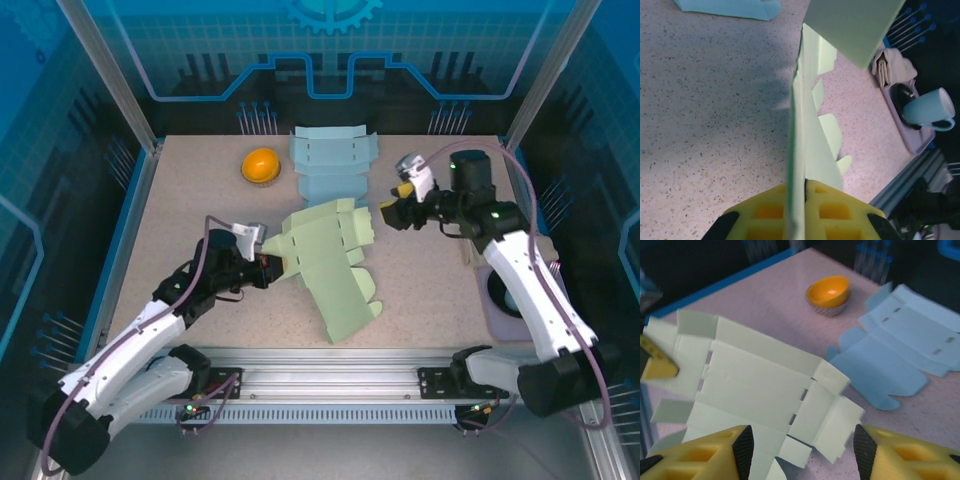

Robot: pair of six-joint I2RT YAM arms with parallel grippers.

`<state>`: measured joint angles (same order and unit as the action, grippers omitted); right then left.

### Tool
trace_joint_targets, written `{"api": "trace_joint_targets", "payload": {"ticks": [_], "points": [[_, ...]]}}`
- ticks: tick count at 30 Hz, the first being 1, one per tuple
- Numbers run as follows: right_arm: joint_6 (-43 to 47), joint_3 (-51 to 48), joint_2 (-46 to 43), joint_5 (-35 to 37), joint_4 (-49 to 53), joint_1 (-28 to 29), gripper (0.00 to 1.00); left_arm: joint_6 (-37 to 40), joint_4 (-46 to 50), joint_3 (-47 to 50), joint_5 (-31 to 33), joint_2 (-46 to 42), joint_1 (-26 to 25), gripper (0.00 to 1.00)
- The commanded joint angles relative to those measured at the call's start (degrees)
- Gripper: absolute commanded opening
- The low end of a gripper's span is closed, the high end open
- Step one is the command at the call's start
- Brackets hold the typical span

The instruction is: Fold the paper box

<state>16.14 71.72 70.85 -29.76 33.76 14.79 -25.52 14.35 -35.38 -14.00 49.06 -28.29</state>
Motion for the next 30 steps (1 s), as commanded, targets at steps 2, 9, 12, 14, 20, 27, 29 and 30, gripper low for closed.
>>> {"api": "trace_joint_targets", "payload": {"ticks": [2, 9, 12, 14, 20, 27, 29, 30], "points": [[30.76, 4.65, 5.15, -6.16, 9.86, 5.33, 0.54, 7.08, -5.03, 0.51, 10.78, -0.92, -6.45, 0.0], [47.76, 11.88, 12.72, 3.13, 17.22, 8.37, 0.55, 14.81, -2.57, -1.51, 16.56, -0.44, -13.25, 0.0], [51.0, 15.14, 15.31, 6.41, 20.79, 9.2, 0.54, 15.8, -2.57, -1.79, 17.13, -0.47, -14.02, 0.0], [51.86, 16.4, 16.56, 7.98, 21.87, 9.61, 0.53, 16.35, -2.82, -2.06, 17.26, -0.54, -14.37, 0.0], [52.39, 18.57, 20.15, 11.98, 22.61, 11.24, 0.48, 18.96, -3.89, -2.59, 16.42, -0.59, -15.87, 0.0], [52.68, 19.21, 21.88, 13.61, 24.49, 12.54, 0.38, 20.27, -3.32, -2.7, 18.37, -0.46, -16.45, 0.0], [52.7, 18.84, 21.71, 14.23, 24.41, 12.64, 0.33, 20.32, -3.36, -2.76, 18.78, -0.36, -16.49, 0.0], [52.72, 18.75, 21.55, 14.53, 24.26, 12.65, 0.31, 20.39, -3.45, -2.76, 19.01, -0.23, -16.5, 0.0]]}}
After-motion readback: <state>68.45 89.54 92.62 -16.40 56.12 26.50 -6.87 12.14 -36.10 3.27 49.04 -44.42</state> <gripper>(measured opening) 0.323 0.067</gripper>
